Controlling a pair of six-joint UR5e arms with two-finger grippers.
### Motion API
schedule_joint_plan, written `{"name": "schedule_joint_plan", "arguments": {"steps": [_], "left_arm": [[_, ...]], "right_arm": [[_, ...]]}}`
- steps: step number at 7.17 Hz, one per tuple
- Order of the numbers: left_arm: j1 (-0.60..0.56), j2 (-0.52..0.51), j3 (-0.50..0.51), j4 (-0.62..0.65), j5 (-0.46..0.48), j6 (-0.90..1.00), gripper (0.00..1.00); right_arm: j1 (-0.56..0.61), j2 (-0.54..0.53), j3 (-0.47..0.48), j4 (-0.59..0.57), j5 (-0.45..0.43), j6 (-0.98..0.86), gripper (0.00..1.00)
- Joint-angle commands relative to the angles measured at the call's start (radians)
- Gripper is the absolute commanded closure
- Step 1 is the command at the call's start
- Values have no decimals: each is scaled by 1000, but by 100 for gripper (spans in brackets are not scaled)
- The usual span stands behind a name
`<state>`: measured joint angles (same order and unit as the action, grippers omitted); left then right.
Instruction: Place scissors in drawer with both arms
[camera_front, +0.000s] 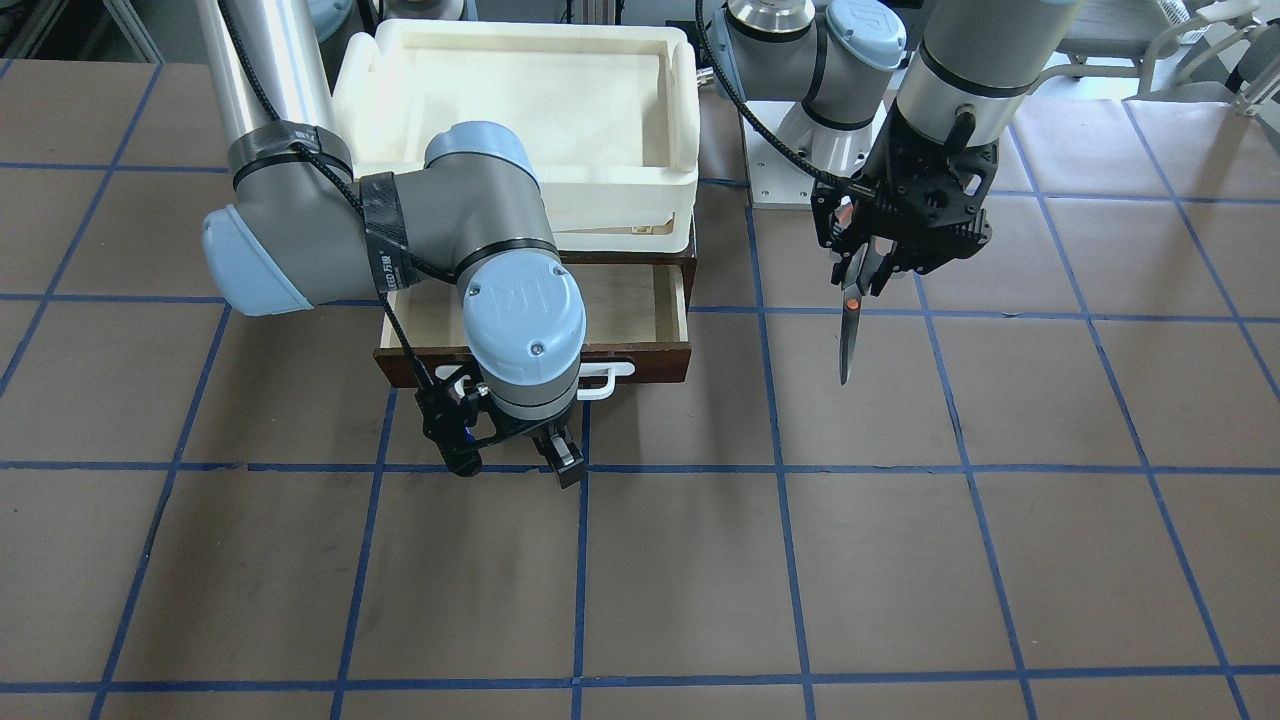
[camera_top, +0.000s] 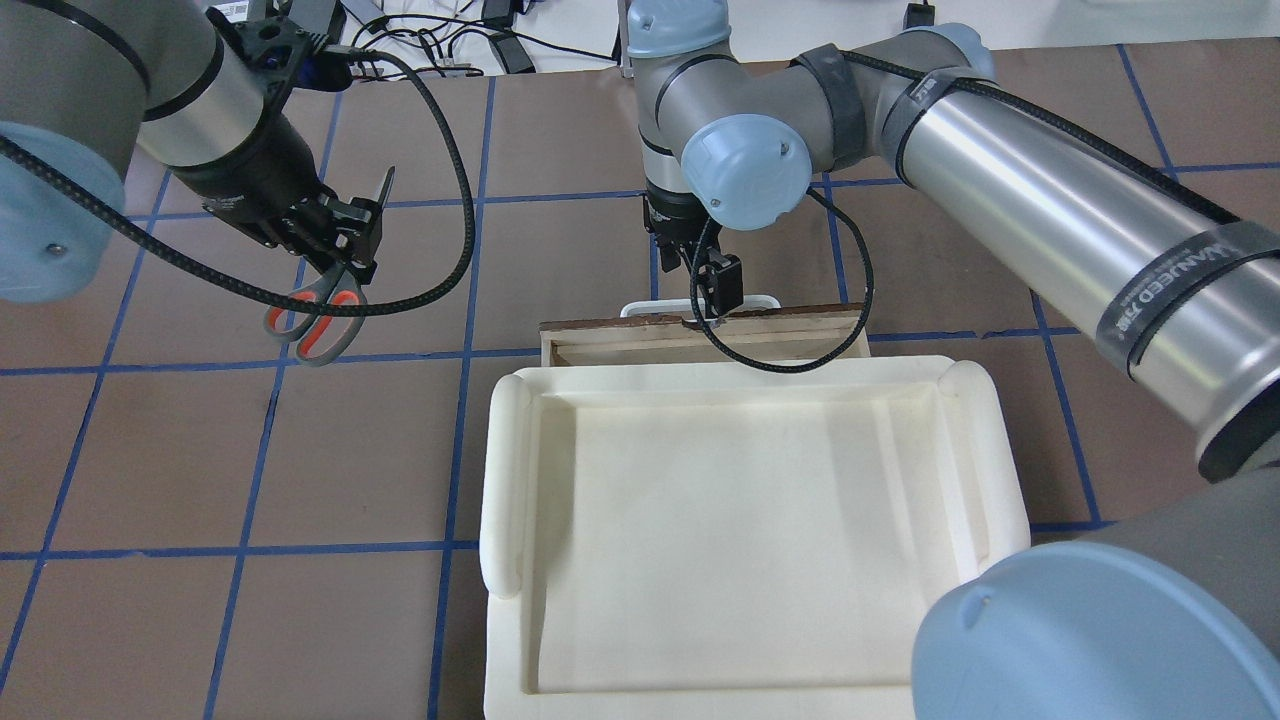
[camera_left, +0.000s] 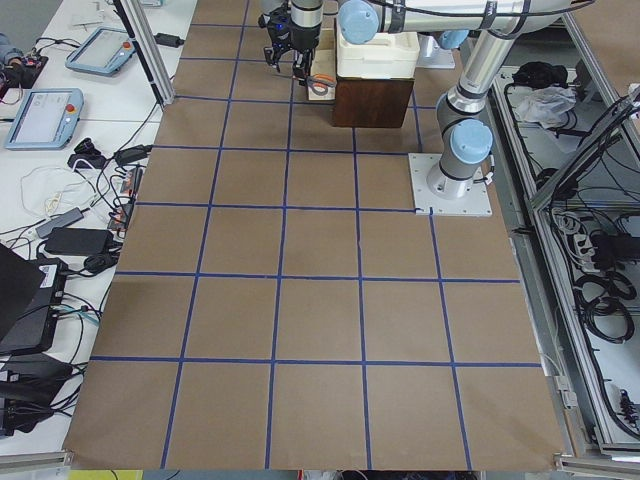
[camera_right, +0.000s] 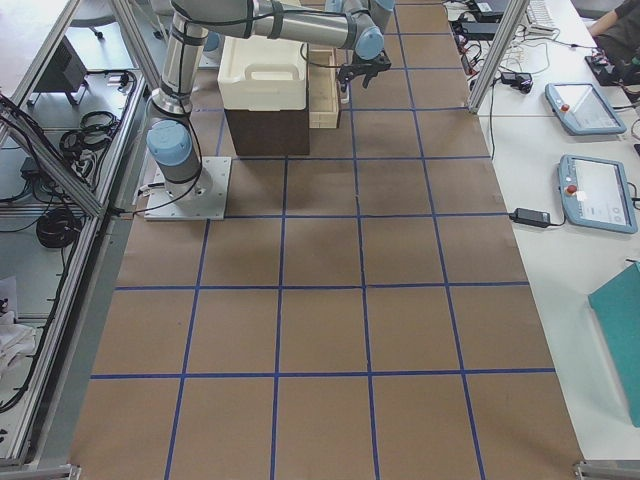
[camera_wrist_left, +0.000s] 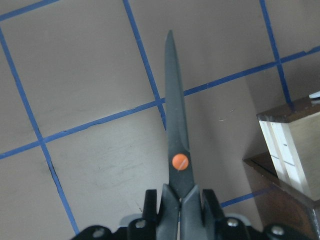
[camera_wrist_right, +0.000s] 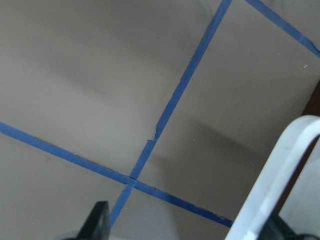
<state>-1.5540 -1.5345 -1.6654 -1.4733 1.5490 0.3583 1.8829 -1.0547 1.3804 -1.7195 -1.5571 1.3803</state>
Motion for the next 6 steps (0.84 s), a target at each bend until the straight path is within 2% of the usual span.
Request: {"name": "schedule_joint_plan", "arguments": {"steps": [1,2,3,6], "left_arm": [[-6,-9,0,7,5,73,98],[-6,-4,3,10,5,-38,98],[-3,-7,6,22,6,-232,98],[6,-12,9,24,13,-359,98]], "right_arm": [[-7,8,-18,-2,0,-1,0],[-8,15,-21,-3,0,-15,0],[-8,18,-24,-6,2,-24,0],[-22,38,-40,-28,3,-39,0]]}}
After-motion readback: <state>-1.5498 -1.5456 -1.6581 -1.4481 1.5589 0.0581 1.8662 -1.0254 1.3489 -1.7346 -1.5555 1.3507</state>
